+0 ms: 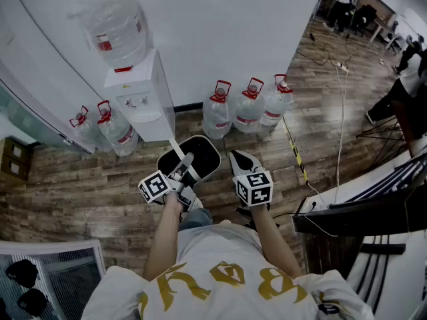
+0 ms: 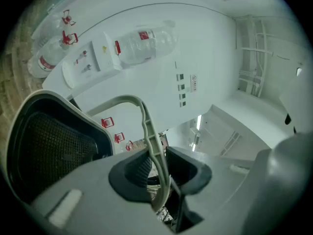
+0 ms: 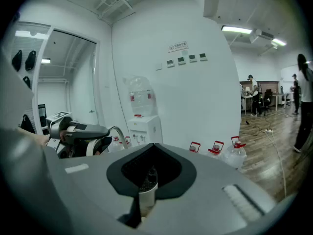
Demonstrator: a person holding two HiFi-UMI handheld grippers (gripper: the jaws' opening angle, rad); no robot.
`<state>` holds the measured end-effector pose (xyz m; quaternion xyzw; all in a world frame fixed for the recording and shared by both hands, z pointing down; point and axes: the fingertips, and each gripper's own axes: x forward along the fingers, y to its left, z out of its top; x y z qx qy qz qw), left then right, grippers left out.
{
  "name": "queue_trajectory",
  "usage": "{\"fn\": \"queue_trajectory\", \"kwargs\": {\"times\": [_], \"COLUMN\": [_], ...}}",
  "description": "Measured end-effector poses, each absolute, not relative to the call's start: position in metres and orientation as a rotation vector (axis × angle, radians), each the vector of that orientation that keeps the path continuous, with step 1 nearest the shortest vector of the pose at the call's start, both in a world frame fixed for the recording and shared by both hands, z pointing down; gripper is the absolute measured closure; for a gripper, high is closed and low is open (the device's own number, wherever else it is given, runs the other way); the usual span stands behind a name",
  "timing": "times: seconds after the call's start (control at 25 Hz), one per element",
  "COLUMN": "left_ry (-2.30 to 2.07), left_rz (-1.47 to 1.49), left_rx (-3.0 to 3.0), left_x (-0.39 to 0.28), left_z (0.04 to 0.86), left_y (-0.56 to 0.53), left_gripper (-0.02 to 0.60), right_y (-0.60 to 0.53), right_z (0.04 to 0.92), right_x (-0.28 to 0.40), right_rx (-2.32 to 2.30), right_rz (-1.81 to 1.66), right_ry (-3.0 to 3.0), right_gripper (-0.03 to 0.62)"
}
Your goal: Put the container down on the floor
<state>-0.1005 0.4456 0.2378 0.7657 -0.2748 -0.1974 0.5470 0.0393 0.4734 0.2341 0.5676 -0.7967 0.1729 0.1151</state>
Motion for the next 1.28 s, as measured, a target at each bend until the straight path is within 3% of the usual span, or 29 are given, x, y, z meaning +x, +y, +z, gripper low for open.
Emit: {"fn": "queue_trajectory", "kwargs": {"times": [0.8, 1.28], "left_ry": [-0.712, -0.620], "left_rz": [-0.476, -0.550], "left_rx": [1.826, 1.759], "left_x": [-0.102, -0.080], "left_z": [0.230, 0.250], "left_y": [0.416, 0.296], "left_gripper": [0.486, 0.486], "right_y": [0.453, 0.331], "right_z": [0.229, 0.260], "right_x": [0.066, 0.090], "right_rx": [1.736, 1.773], "right_rz": [0.548, 0.686], "right_ry": [-2.402, -2.362], "right_gripper": [0.569, 0.568]}}
